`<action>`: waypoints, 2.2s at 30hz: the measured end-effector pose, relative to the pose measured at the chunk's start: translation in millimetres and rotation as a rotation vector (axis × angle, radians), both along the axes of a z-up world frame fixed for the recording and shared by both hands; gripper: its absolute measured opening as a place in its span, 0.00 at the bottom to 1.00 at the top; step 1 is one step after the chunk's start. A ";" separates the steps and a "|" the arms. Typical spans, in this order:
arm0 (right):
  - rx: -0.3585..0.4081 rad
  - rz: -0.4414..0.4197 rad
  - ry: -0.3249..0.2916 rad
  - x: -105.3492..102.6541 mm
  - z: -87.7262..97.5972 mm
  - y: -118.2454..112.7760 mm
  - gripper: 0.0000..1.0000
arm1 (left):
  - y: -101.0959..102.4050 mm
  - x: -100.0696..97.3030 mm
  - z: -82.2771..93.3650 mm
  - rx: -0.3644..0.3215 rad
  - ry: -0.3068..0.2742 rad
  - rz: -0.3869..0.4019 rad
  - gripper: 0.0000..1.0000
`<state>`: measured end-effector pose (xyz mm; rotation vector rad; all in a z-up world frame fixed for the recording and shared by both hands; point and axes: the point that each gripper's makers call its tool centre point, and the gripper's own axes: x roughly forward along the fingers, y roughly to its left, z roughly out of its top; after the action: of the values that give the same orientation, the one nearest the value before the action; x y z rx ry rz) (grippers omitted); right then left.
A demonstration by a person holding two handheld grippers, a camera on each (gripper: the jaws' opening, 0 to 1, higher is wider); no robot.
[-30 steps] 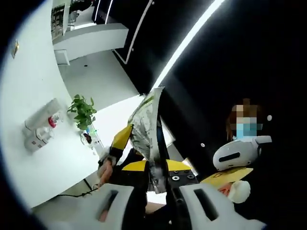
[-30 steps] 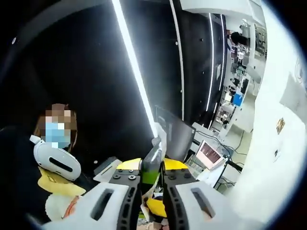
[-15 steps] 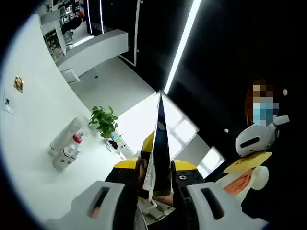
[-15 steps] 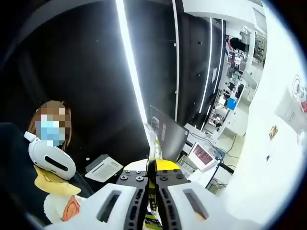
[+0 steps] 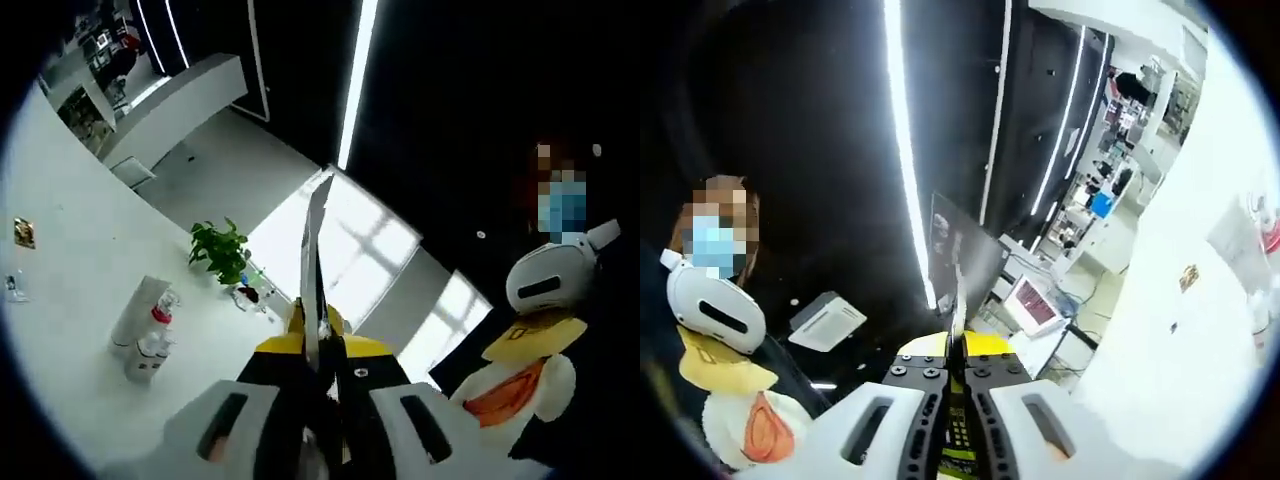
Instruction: Arrange the skincare products in the storage area until every visible bottle or jar stands upright without overlapping.
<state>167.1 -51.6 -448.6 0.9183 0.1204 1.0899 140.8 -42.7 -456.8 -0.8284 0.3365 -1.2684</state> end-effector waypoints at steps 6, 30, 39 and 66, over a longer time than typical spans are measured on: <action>0.136 0.037 -0.073 -10.1 24.8 -5.9 0.07 | 3.1 2.5 24.0 -0.107 0.028 0.035 0.00; 0.089 -0.071 0.048 -8.0 -17.7 -19.1 0.01 | -3.8 45.6 -5.0 0.152 -0.021 0.218 0.07; 0.093 -0.114 0.119 -1.5 -32.7 -32.9 0.01 | -1.5 18.9 -40.3 0.045 0.159 0.164 0.05; -0.296 -0.142 -0.057 0.5 -67.1 -18.7 0.44 | 11.9 39.1 -81.7 0.129 0.253 0.283 0.00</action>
<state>167.6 -70.3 -515.7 0.6202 0.1624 0.9362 179.9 -30.8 -538.5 -0.8927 0.4803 -0.8709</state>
